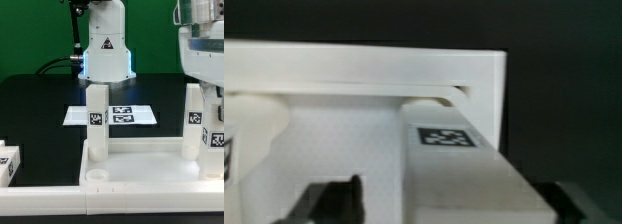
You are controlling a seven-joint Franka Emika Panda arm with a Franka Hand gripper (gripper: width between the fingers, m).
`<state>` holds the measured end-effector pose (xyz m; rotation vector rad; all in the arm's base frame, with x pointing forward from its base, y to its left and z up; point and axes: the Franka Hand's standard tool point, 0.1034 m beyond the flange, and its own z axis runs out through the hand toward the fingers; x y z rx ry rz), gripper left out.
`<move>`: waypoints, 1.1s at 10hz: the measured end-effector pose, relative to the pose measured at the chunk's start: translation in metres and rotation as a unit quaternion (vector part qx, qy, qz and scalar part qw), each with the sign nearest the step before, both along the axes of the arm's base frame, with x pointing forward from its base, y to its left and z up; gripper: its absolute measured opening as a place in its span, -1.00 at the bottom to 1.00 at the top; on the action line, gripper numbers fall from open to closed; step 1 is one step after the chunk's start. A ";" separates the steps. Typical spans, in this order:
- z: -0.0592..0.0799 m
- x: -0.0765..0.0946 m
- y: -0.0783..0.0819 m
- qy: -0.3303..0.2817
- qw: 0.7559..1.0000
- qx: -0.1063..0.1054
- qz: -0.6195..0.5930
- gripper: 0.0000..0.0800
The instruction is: Assemble desk
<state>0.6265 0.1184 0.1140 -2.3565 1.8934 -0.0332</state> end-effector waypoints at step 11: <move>0.000 0.010 0.005 -0.046 0.815 -0.087 0.571 0.40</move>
Offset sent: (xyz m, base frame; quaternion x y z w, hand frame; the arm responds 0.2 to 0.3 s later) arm 0.0000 0.0000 0.0000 0.0000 0.0000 -0.1938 0.9810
